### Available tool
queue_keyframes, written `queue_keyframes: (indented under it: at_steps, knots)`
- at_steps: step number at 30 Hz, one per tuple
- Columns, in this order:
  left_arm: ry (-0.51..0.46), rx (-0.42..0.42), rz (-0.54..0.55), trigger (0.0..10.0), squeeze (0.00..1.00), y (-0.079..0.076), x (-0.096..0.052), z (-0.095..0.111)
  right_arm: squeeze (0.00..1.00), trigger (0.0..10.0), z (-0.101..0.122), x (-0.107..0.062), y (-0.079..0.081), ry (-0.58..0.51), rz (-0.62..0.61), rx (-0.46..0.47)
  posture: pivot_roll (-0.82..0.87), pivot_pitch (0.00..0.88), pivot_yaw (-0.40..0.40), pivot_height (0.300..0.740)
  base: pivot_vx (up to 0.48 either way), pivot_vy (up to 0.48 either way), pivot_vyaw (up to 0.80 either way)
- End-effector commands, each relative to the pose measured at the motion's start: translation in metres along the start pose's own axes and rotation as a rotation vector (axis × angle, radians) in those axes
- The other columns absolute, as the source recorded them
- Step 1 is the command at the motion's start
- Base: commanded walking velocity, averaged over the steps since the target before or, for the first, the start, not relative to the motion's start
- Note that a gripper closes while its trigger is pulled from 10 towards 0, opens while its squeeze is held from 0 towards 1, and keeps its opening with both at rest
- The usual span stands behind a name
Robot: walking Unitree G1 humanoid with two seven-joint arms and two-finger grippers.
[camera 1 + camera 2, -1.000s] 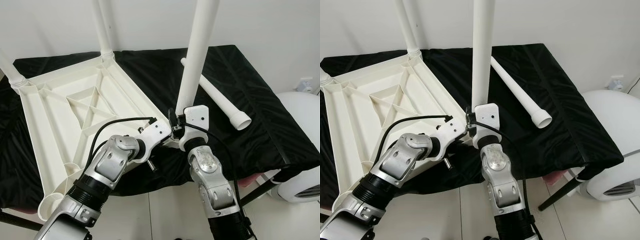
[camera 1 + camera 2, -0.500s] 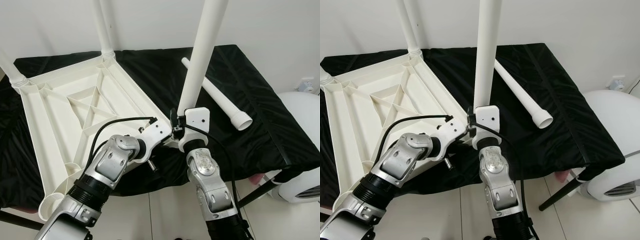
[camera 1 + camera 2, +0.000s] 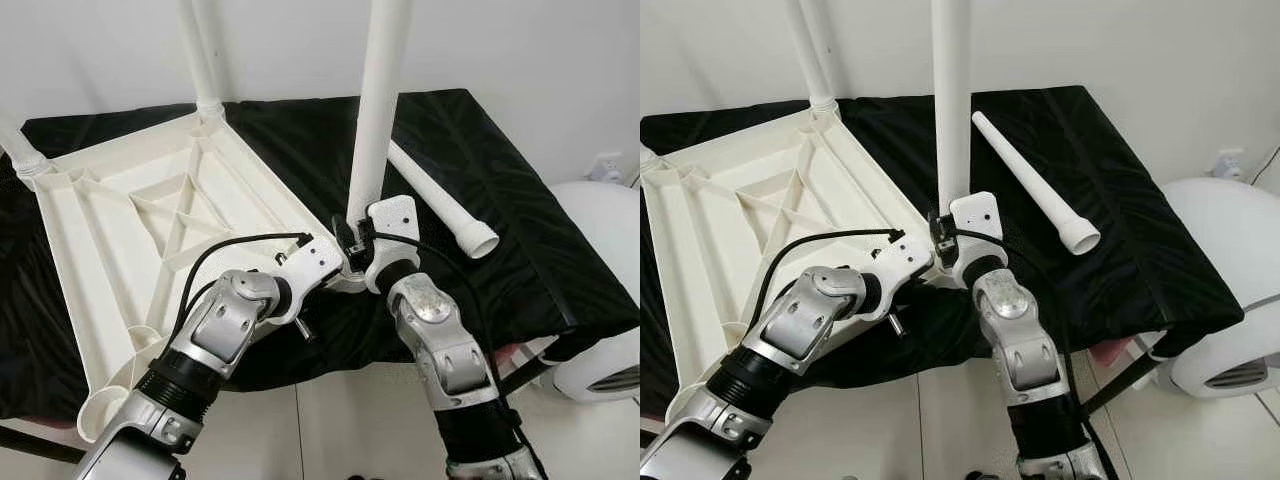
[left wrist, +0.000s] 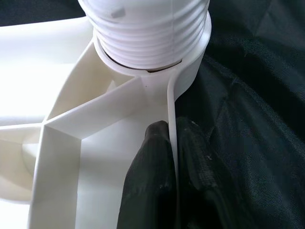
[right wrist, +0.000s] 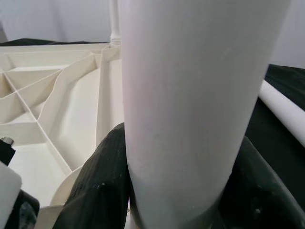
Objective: Building children table
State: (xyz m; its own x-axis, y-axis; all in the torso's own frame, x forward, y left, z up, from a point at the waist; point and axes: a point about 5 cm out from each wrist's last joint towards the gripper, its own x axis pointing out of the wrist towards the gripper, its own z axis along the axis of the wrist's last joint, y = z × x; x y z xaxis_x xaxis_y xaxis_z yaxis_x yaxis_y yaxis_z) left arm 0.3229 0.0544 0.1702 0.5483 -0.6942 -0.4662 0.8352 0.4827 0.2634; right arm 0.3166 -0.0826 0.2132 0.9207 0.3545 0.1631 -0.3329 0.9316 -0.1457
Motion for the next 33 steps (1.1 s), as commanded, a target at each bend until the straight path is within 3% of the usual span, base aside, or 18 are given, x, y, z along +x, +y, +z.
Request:
queue_keyframes:
  at_steps: [1, 22, 28, 33]
  knots:
    - [-0.081, 0.063, 0.042, 10.0, 0.00, 0.004, -0.005, 0.023, 0.00, 10.0, -0.019, 0.000, -0.005, 0.105, 0.000, 0.009, -0.08, 0.138, 0.038, 0.740, 0.000, 0.000, 0.00]
    - [-0.078, 0.063, 0.042, 10.0, 0.00, 0.003, -0.005, 0.023, 0.00, 10.0, -0.028, 0.000, -0.033, 0.164, 0.085, 0.036, -0.07, 0.144, 0.043, 0.740, 0.000, 0.000, 0.00]
    - [-0.079, 0.059, 0.049, 10.0, 0.00, 0.003, -0.006, 0.023, 0.00, 10.0, -0.028, -0.004, -0.023, 0.149, 0.099, -0.005, -0.07, 0.146, 0.040, 0.740, 0.000, 0.000, 0.00]
    - [-0.085, 0.052, 0.057, 10.0, 0.00, 0.004, -0.005, 0.025, 0.00, 10.0, -0.031, -0.009, -0.009, 0.143, 0.059, 0.029, -0.07, 0.148, 0.039, 0.740, 0.000, 0.000, 0.00]
